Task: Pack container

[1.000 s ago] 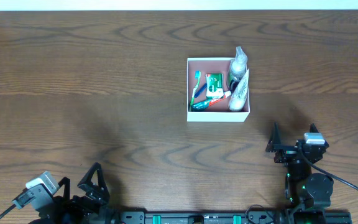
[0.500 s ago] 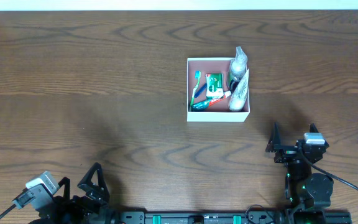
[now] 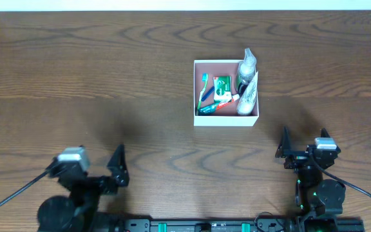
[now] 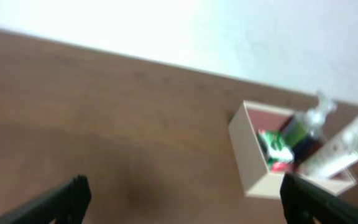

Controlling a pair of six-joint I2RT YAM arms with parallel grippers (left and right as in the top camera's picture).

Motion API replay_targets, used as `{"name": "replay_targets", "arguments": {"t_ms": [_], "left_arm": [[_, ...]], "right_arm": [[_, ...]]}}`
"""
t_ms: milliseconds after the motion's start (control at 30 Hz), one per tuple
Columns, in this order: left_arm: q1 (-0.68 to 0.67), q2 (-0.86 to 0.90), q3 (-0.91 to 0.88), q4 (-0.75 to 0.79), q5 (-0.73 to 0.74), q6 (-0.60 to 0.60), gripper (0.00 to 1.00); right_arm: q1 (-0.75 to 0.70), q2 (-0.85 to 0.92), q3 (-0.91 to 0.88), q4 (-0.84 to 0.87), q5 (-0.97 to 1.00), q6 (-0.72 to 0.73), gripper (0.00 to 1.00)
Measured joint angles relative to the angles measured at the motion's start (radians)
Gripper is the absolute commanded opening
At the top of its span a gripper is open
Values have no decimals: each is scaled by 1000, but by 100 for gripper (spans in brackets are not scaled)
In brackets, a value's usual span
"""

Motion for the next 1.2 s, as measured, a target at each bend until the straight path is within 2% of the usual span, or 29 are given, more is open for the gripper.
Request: {"name": "replay_targets", "arguments": {"t_ms": [167,367,867,1100,1200], "left_arm": [[42,-40,-196,160,45,97,98],[70,-141,-383,290,64,130,98],[134,-149,-579,529,70,148,98],[135,-149,-629,681,71,148,98],[135,-149,-637,702,71,148,98]], "right_arm": [[0,0,0,0,0,0,99],[0,0,0,0,0,0,99],[0,0,0,0,0,0,99],[0,0,0,0,0,0,99],[0,0,0,0,0,0,99]]}}
